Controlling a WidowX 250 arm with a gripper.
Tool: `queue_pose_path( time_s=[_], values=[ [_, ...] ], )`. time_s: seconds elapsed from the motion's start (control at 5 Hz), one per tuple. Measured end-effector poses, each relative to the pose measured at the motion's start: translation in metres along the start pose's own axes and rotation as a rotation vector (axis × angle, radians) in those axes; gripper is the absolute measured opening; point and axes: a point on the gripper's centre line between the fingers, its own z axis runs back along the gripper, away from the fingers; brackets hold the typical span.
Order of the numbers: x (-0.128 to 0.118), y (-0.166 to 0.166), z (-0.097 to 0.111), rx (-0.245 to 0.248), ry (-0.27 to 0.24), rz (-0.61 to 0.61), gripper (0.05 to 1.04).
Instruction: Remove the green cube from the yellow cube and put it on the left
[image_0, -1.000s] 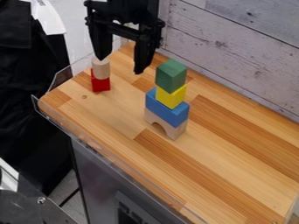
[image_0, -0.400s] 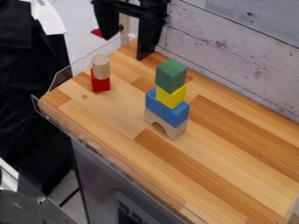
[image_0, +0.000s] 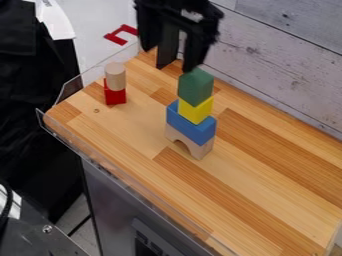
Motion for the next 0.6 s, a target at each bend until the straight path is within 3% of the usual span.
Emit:
queue_pose_path(
  time_s=[0.6],
  values=[
    [0.0070,-0.0056,-0.0123,-0.042,0.006,-0.034,0.998]
  ],
)
